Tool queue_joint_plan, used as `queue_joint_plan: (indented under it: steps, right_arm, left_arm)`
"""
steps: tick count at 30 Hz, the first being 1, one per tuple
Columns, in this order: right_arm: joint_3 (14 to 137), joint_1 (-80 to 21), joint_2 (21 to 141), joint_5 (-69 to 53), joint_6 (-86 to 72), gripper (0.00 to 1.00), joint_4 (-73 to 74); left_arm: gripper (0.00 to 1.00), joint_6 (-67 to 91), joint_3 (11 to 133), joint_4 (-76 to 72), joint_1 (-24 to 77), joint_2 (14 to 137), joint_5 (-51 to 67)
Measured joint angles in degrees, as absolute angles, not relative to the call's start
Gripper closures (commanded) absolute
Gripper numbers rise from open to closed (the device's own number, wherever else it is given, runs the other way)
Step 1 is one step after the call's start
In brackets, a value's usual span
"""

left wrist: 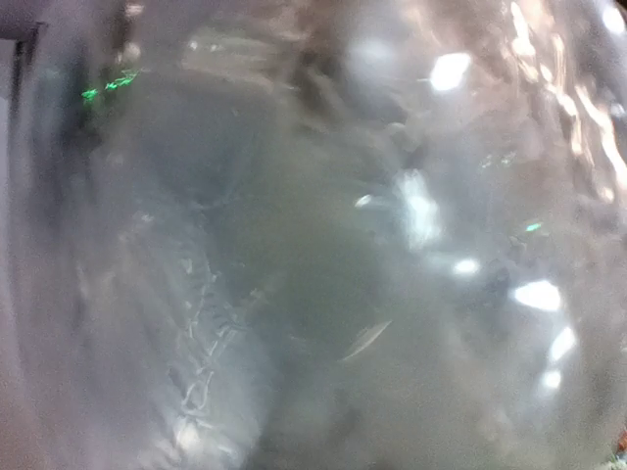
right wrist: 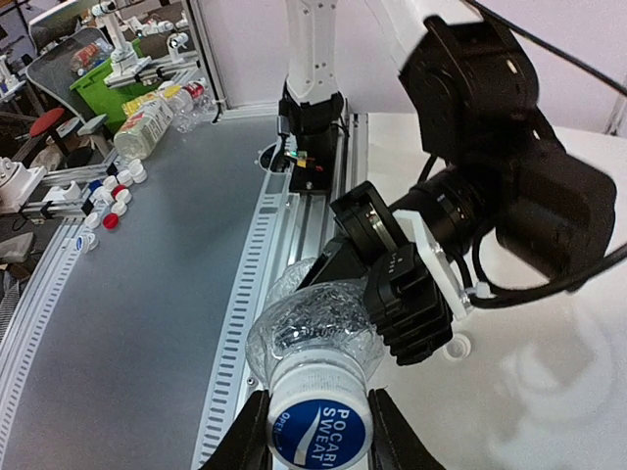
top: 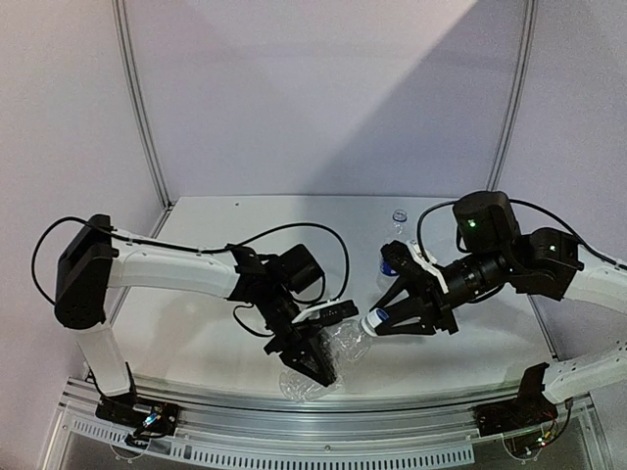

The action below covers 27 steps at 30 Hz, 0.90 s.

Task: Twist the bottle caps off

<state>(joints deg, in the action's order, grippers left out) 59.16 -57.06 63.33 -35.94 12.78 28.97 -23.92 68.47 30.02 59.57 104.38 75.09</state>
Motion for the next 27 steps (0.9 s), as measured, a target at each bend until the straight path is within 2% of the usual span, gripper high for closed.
queue_joint_plan:
  steps: [7,10,15,21,27]
  right_arm:
    - [59.18,-58.00,62.19,-36.36,14.04,0.73,25.65]
    - [59.18,-57.84,62.02,-33.19,14.28,0.73,24.73]
    - [59.18,-56.82,61.06,-27.20,13.74,0.72,22.11]
    - [59.53,-56.82,59.77,-20.29,11.53,0.72,21.02]
    - [61.49,-55.59,64.51,-15.53,8.97,0.73,21.41]
  left_arm:
    - [0.96,-53.78,79.44,63.00,60.20,113.78,85.43]
    - [0.97,-60.62,81.36,68.69,60.31,118.26,86.17]
    - [0.97,-66.06,82.04,73.80,59.51,121.49,85.58]
    - [0.96,-69.14,82.08,76.01,54.08,116.09,85.45]
    - [0.96,-69.01,83.74,76.49,49.17,113.34,85.52]
